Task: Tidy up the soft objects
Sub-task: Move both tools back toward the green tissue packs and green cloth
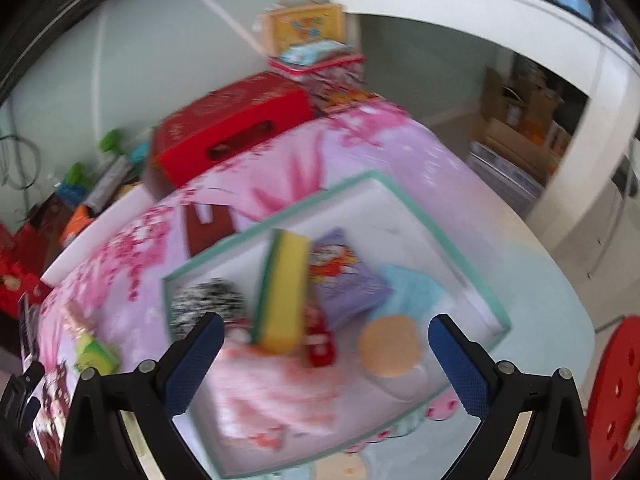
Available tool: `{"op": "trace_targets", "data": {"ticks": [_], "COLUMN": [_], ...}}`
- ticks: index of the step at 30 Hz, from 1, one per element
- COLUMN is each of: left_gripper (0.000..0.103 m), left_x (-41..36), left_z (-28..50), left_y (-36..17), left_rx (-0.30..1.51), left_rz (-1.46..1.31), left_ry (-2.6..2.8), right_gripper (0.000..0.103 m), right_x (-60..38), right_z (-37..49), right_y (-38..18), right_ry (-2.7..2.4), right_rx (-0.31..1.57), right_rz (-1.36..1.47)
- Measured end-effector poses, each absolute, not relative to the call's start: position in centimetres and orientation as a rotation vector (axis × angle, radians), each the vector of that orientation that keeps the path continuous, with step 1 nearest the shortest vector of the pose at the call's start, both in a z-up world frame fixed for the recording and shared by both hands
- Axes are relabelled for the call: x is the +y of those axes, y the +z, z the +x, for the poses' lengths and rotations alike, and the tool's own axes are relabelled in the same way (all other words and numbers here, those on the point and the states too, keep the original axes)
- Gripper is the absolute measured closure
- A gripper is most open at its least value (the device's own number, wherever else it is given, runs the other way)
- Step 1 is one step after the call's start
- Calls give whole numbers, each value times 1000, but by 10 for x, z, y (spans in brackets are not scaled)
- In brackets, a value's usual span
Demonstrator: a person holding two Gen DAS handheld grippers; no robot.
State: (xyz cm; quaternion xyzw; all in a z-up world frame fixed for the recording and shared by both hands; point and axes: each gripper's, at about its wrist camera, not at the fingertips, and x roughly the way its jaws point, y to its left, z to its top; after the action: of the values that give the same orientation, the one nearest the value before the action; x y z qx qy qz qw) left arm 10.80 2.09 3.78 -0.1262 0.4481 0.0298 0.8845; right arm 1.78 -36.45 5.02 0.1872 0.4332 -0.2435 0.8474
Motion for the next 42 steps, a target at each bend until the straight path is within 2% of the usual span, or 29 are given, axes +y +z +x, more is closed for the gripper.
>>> {"op": "trace_targets", "data": {"ticks": [13,21,33,42], "left_gripper": [2,2,2,2], "left_x": [76,72,69,95], "left_z": [101,111,133,132], "left_y": [37,15,-34,-42], "left_rx": [920,1000,1149,1146], "left_rz": [-340,-333,-405,-504], "left_ry": [150,128,133,213], "right_gripper": [0,0,0,0], "right_x": [-252,-186,-145,-130], "right_z": [67,99,134,146], "right_y": [61,34,-26,-40], "right_ry": [-241,-77,53,113], "right_rx": [884,941,1045,1021], "right_rz": [263,203,204,194]}}
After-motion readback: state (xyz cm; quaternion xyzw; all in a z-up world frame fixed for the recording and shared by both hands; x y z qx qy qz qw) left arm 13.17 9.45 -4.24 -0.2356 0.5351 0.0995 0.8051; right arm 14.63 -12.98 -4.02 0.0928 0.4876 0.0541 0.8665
